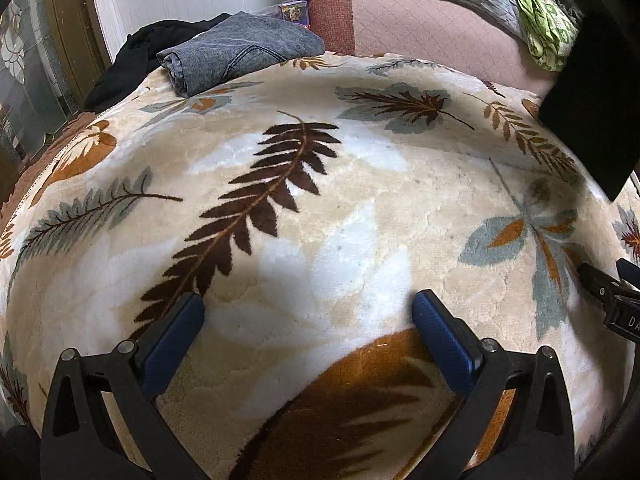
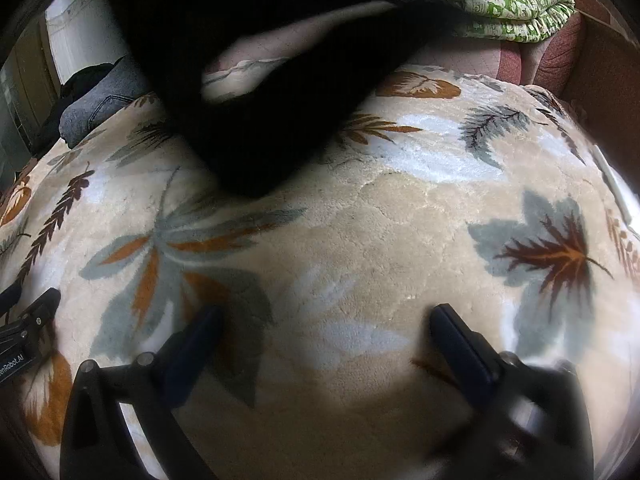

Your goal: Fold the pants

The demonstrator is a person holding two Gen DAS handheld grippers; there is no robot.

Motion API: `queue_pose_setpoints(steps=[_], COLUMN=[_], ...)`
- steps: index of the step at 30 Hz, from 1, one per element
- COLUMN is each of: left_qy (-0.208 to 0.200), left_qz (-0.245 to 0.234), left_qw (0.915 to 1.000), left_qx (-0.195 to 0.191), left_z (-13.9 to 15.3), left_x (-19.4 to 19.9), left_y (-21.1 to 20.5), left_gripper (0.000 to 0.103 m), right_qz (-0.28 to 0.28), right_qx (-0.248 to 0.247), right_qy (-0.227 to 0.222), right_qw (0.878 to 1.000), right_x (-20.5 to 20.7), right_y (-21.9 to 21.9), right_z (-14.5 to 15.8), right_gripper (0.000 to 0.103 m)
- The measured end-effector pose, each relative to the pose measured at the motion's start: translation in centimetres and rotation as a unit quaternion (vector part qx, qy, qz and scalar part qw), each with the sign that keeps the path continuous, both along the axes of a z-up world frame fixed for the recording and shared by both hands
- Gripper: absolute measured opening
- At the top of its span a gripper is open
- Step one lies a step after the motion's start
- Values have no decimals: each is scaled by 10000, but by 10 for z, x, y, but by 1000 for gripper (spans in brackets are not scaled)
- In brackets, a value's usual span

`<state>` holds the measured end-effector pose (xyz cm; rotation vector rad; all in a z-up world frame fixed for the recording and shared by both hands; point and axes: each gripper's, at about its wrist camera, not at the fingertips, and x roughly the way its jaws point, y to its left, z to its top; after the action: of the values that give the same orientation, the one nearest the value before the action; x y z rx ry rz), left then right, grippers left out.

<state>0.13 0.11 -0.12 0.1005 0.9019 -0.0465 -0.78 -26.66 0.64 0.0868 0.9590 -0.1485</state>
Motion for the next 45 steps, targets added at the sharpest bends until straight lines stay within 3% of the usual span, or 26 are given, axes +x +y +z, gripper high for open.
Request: queue_pose_setpoints(steps=[27,35,42,45], left_qy=[1,313,-100,22], left_qz=[18,-153,-105,-34], left_qw=[10000,9993,9991,9975], left_qx=[-23,-107,-409,-698], left_z=[2,17,50,55], left_x=[0,-9,-37,-36], left_y=[-3,1,16,27], left_gripper=[103,103,103,103], right_qz=[-5,340,351,328], right_qx=[4,-47,713,942], right_qy=[-10,-20,-274,-244], right_qw=[10000,9994,9965,9947], right_x=[-1,-13,-39,-42], right_y=[2,2,-6,-11], right_z=[1,18,45,45], right_gripper=[103,103,103,103])
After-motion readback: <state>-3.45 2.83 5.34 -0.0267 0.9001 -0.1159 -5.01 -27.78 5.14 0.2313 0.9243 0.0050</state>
